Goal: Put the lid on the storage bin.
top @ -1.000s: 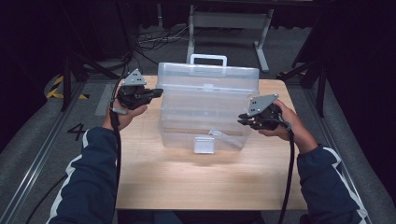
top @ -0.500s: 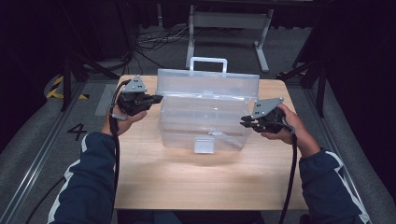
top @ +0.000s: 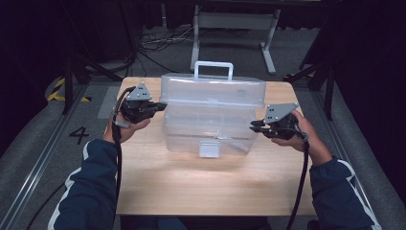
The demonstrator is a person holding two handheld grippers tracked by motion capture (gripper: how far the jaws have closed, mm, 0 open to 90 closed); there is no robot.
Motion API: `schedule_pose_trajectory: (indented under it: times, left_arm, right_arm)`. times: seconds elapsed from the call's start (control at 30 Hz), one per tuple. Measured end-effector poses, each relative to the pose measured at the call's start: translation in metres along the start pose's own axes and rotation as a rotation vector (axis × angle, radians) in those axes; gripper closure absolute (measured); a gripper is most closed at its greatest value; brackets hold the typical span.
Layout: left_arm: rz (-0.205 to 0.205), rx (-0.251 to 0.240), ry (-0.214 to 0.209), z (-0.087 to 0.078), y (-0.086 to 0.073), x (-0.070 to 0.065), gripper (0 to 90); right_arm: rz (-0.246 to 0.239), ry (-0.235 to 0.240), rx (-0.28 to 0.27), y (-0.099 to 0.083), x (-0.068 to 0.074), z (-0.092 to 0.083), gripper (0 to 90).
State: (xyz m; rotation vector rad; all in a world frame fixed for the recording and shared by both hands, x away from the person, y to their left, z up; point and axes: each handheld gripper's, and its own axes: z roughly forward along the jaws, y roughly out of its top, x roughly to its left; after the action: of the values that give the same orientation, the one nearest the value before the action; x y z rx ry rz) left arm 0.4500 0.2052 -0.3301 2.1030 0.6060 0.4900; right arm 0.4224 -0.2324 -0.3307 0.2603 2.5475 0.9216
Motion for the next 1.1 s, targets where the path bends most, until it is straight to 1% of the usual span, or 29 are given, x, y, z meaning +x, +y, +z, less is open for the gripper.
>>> schedule_pose_trajectory:
  times: [0.13,0.3,0.43,0.63,0.83,0.9,0.93,1.1]
  left_arm:
    - [0.01,0.009,0.0,0.001,-0.002,-0.002,90.0]
    - [0.015,0.017,-0.001,0.002,-0.006,-0.005,90.0]
    - [0.017,0.019,-0.001,0.003,-0.009,-0.008,90.0]
    - [0.027,0.03,0.003,0.004,-0.012,-0.011,90.0]
    - [0.036,0.041,0.003,0.004,-0.017,-0.013,90.0]
    - [0.033,0.044,0.001,0.004,-0.018,-0.014,90.0]
    - [0.039,0.047,0.003,0.004,-0.019,-0.015,90.0]
    - [0.045,0.055,0.002,0.005,-0.021,-0.016,90.0]
  right_arm:
    - [0.004,-0.01,-0.005,-0.002,0.001,-0.002,80.4]
    - [0.027,-0.021,-0.011,-0.007,0.001,-0.004,80.3]
    - [0.036,-0.024,-0.018,-0.01,0.001,-0.003,80.1]
    - [0.058,-0.021,-0.031,-0.014,0.001,-0.003,79.1]
    - [0.066,-0.024,-0.037,-0.016,0.002,-0.004,78.9]
    - [0.066,-0.023,-0.036,-0.017,0.003,-0.004,78.8]
    - [0.068,-0.024,-0.037,-0.017,0.003,-0.004,78.7]
    - [0.081,-0.025,-0.038,-0.02,0.004,-0.005,78.1]
